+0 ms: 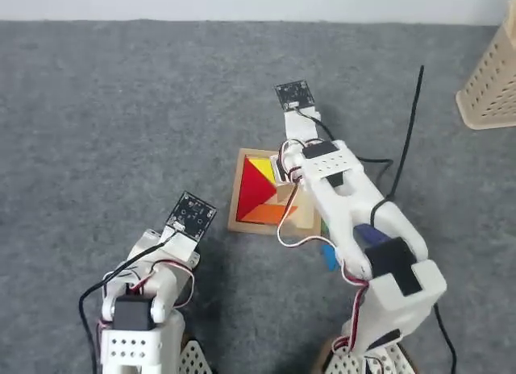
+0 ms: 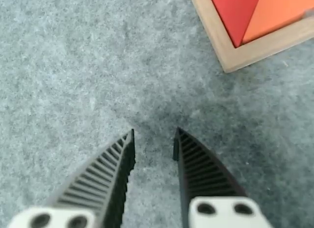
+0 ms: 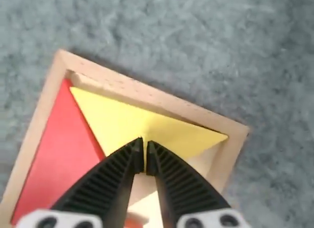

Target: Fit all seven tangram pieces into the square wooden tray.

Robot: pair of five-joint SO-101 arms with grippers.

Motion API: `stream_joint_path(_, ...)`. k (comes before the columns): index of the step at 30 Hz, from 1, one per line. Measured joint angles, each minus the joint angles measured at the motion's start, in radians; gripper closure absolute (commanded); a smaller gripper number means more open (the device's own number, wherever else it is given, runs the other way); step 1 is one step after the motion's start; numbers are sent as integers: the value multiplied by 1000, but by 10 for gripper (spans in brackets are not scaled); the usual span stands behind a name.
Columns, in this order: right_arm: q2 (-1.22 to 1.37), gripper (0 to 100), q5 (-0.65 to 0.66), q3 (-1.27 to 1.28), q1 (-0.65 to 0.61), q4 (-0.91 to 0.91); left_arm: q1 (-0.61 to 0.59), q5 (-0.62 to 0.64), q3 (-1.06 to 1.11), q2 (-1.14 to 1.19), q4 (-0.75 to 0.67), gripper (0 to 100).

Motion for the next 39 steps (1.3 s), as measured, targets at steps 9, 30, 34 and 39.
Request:
stream_joint_path(9, -63, 991, 0, 84, 0, 11, 0, 0, 0, 0, 0, 878)
stream_joint_path(30, -161, 991, 0, 190, 14, 11, 0, 0, 0, 0, 0, 878)
stream_joint_path(34, -161, 991, 0, 190, 63, 11, 0, 0, 0, 0, 0, 878)
stream_joint_path(39, -161, 991, 0, 198, 57, 11, 0, 0, 0, 0, 0, 878)
